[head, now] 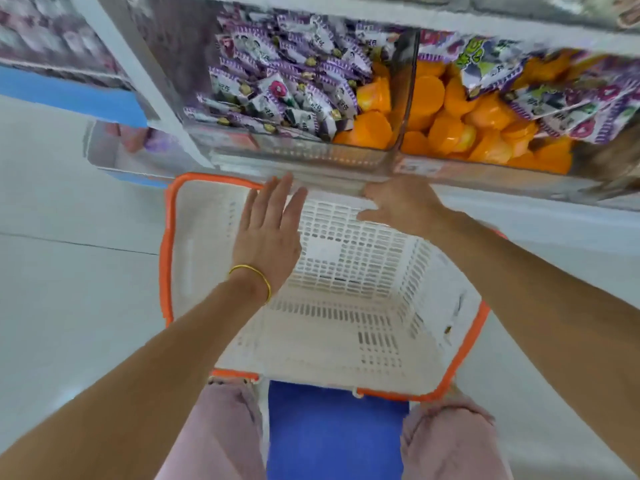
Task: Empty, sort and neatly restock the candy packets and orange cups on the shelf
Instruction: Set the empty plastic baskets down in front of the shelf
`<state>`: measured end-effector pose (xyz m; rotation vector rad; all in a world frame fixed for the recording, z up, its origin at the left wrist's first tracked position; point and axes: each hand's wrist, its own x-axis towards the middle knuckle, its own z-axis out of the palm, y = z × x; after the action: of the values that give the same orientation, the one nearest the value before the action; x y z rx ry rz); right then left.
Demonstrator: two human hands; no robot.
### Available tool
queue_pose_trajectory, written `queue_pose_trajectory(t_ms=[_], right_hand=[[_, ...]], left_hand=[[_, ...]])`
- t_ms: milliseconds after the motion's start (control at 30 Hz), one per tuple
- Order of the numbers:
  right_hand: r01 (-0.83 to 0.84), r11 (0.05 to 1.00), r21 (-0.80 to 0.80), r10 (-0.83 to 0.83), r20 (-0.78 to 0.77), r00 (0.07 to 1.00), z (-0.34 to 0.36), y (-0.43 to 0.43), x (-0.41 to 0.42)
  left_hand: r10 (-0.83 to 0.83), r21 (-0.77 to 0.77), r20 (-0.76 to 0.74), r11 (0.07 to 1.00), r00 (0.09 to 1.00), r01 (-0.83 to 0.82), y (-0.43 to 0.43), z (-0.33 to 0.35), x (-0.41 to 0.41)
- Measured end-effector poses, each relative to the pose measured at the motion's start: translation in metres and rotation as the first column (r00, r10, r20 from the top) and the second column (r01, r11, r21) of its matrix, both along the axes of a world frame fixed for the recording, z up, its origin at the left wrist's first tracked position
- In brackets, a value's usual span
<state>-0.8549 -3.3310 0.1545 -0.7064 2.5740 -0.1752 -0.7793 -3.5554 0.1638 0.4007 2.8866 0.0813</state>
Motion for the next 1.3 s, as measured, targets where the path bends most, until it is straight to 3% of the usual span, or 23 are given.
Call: queue_pose_trajectory(t_ms=[167,567,700,900,1067,1133,1167,1300], right_hand=[[0.04,0.999,-0.02,-0.04,0.021,0.999,-0.046,-0.021,-0.003],[0.063,0.998,0.015,-0.065,0.101,0.993,-0.184,-0.015,-0.023],[0.062,0.998,0.012,-0.062,0.032,0.998,-0.212,-0.003,-0.034],[0.021,0.994,0.103,0.007,-0.264,0.964,-0.243,0.01,-0.018],[0.193,0.974,-0.115,-0.223,-0.392,0.892,-0.245,0.042,0.047],[0.358,0.917,-0.178,-0.396,-0.532,0.749,-0.244,0.059,0.078],[0.488,0.862,-0.139,-0.481,-0.527,0.7,-0.241,0.066,0.088],[0.867,0.49,0.091,-0.797,-0.358,0.487,-0.23,0.086,0.125]], left_hand=[[-0.033,-0.002,-0.093,0.999,0.995,0.033,-0.022,-0.057,0.001],[-0.036,-0.04,0.051,0.998,0.998,0.039,-0.018,-0.188,-0.023],[-0.02,-0.035,-0.012,0.999,1.0,0.019,-0.003,-0.221,-0.036],[-0.003,-0.092,0.009,0.996,1.0,0.004,0.018,-0.259,-0.053],[0.094,-0.141,0.048,0.986,0.994,-0.086,0.009,-0.275,-0.032],[0.196,-0.109,-0.002,0.975,0.981,-0.195,-0.006,-0.273,-0.018],[0.237,-0.101,-0.015,0.966,0.971,-0.237,-0.014,-0.274,-0.014],[0.317,-0.063,0.021,0.947,0.948,-0.316,-0.034,-0.265,0.009]])
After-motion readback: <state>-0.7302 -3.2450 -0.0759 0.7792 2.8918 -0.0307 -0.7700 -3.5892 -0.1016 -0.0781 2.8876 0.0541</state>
